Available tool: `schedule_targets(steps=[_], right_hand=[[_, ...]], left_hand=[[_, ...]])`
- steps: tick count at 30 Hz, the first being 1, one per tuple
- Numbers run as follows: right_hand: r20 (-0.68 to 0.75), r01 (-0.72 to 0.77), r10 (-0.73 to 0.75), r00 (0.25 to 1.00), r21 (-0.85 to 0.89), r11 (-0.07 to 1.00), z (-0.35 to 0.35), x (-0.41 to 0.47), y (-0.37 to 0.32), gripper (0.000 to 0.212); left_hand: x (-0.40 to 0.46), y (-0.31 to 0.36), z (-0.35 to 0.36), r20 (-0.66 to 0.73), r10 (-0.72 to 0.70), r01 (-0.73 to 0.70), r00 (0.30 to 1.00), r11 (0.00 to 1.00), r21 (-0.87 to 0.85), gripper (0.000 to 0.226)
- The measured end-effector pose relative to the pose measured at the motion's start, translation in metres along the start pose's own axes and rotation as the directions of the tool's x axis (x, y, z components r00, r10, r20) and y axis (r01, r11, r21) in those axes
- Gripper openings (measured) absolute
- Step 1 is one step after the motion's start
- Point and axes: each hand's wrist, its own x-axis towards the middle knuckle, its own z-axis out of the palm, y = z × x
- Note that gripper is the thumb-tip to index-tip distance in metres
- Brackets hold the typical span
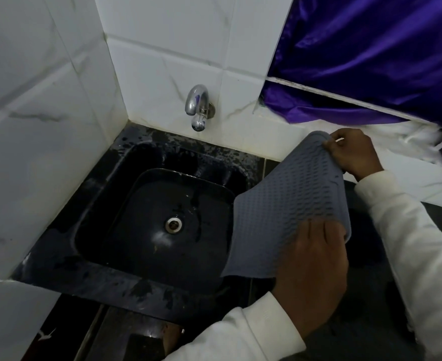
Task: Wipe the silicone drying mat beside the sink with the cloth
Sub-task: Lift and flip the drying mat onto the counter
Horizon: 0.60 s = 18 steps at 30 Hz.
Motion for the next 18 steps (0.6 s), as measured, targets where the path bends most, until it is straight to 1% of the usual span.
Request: schedule_targets(steps=[3,5,7,10,15,16,18], right_hand=[[-0.006,-0.011,0.011,1.0,0.018,1.0,0.001,-0.001,0.006,0.02],[-0.021,-0.027,0.028,0.999,0.035,0.999,0.001,-0.001,0.01,0.025],[-0.023,-0.03,0.031,0.999,0.056,0.998,-0.001,-0.001,0.013,0.025],[-0.049,-0.03,0.034,0.998,0.08,0.996,-0.003,-0.001,0.018,0.026],[-0.064,-0.035,0.04,0.997,0.08,0.996,-0.001,-0.003,0.022,0.025],[-0.061,-0.031,0.036,0.997,0.079,0.996,-0.001,-0.003,0.023,0.024],[-0.066,-0.03,0.035,0.997,0.082,0.996,-0.001,-0.003,0.023,0.024]], left_hand=[[-0.002,0.001,0.006,-0.019,-0.008,0.008,1.0,1.0,-0.004,0.06],[-0.001,0.002,0.01,-0.059,-0.001,0.002,0.998,1.0,0.009,0.057],[-0.002,0.001,0.013,-0.043,0.02,-0.02,0.999,1.0,-0.007,0.054],[-0.002,0.0,0.017,-0.017,0.05,-0.05,0.999,0.999,0.014,0.049],[-0.003,0.004,0.021,-0.001,0.064,-0.064,0.998,0.997,0.05,0.056],[-0.002,0.005,0.02,0.009,0.071,-0.071,0.997,0.996,0.048,0.053],[-0.002,0.004,0.02,0.041,0.081,-0.082,0.996,0.996,0.025,0.04]])
